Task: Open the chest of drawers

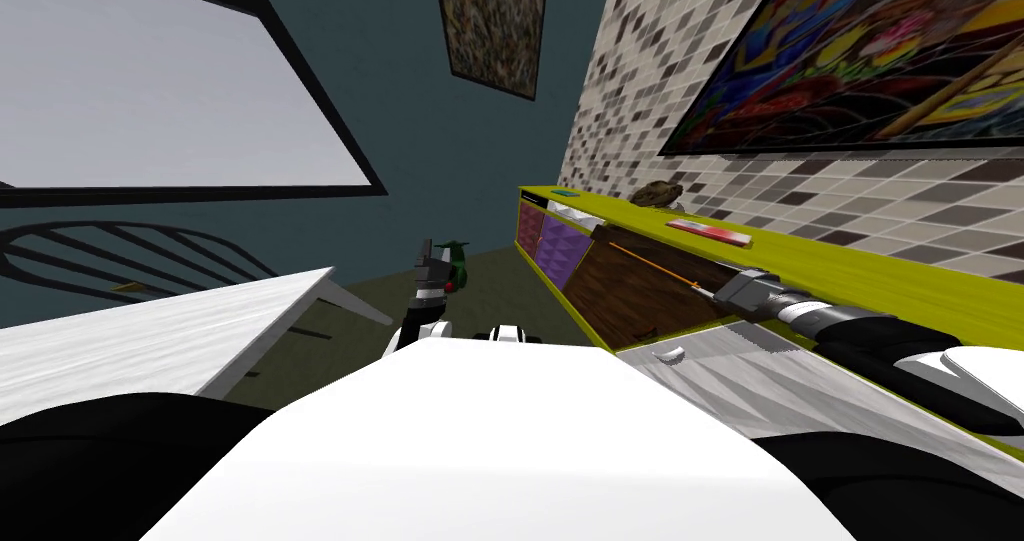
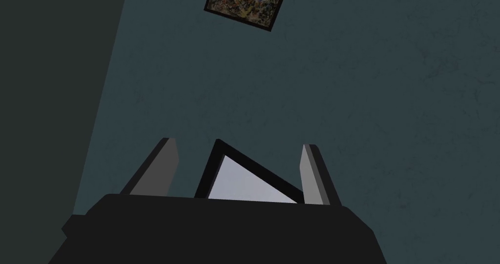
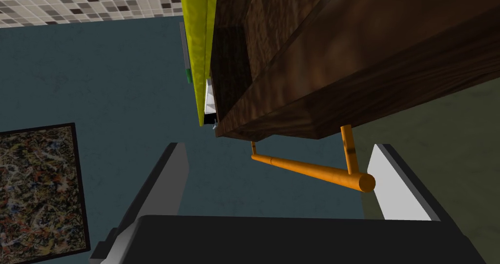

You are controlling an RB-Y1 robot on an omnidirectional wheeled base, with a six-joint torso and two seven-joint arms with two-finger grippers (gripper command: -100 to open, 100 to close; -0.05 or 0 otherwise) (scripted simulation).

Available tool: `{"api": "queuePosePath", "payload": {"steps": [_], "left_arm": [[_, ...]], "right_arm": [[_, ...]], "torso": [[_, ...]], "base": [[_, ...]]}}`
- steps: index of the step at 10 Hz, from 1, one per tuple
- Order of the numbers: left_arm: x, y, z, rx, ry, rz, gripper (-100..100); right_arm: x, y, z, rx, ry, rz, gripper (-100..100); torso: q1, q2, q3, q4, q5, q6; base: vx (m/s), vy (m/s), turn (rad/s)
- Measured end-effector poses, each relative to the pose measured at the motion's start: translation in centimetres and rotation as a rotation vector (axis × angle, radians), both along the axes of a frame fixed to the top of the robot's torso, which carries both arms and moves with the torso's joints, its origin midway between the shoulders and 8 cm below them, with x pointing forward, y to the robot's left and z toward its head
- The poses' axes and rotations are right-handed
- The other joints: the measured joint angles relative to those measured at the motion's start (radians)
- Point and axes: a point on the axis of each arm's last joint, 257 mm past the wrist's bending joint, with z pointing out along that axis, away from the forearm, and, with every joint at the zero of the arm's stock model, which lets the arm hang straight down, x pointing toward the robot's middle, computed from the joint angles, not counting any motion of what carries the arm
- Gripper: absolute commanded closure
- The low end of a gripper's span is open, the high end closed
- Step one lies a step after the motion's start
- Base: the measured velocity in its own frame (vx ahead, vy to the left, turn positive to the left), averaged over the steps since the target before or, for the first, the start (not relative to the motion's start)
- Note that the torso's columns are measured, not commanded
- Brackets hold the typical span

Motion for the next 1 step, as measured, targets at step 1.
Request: {"api": "queuePosePath", "payload": {"steps": [1], "left_arm": [[0.0, 0.0, 0.0, 0.0, 0.0, 0.0, 0]], "right_arm": [[-0.01, 0.0, -0.05, 0.0, 0.001, 0.0, 0]], "torso": [[0.0, 0.0, 0.0, 0.0, 0.0, 0.0]], "base": [[0.0, 0.0, 0.0]]}}
